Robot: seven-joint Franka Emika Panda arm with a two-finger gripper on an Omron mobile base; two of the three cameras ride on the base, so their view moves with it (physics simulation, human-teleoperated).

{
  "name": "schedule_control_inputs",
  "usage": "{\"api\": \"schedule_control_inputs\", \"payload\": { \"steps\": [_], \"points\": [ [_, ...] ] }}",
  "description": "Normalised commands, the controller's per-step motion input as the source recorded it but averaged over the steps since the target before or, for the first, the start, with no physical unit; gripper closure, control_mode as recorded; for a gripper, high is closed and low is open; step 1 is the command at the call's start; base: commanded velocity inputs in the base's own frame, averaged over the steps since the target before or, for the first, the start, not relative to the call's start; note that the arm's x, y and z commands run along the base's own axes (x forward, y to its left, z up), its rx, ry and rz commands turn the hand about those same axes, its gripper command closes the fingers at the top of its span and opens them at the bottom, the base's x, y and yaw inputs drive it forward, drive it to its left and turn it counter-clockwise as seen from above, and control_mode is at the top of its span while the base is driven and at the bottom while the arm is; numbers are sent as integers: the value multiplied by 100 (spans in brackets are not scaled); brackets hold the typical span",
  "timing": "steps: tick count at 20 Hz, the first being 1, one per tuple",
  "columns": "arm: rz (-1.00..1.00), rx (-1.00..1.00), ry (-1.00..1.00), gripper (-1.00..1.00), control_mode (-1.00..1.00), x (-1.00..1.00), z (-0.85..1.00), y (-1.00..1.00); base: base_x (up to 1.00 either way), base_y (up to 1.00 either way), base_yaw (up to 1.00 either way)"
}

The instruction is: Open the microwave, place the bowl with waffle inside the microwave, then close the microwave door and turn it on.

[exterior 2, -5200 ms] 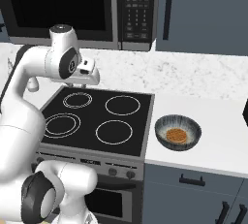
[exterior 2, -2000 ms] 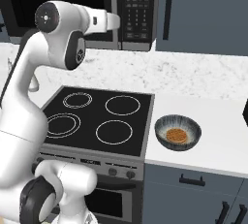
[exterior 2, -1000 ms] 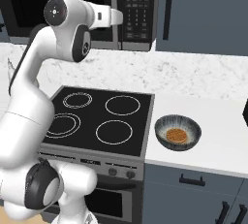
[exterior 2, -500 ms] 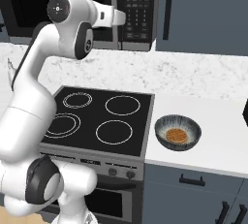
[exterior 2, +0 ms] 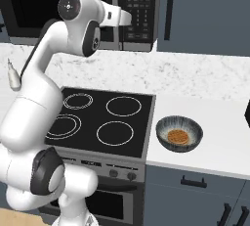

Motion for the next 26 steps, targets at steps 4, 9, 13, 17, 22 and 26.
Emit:
{"api": "schedule_control_inputs", "payload": {
  "steps": [4,9,13,17,22,26],
  "points": [
    [0,0,1,-100,-100,46,-11,9,0,0,0],
    [0,1,0,-100,-100,39,-18,1,0,0,0],
    [0,1,0,-100,-100,32,-16,0,0,0,0],
    [0,0,0,-100,-100,38,-23,0,0,0,0],
    [0,0,0,-100,-100,35,-13,0,0,0,0],
    [0,0,0,-100,-100,32,0,0,0,0,0]
  ]
}}
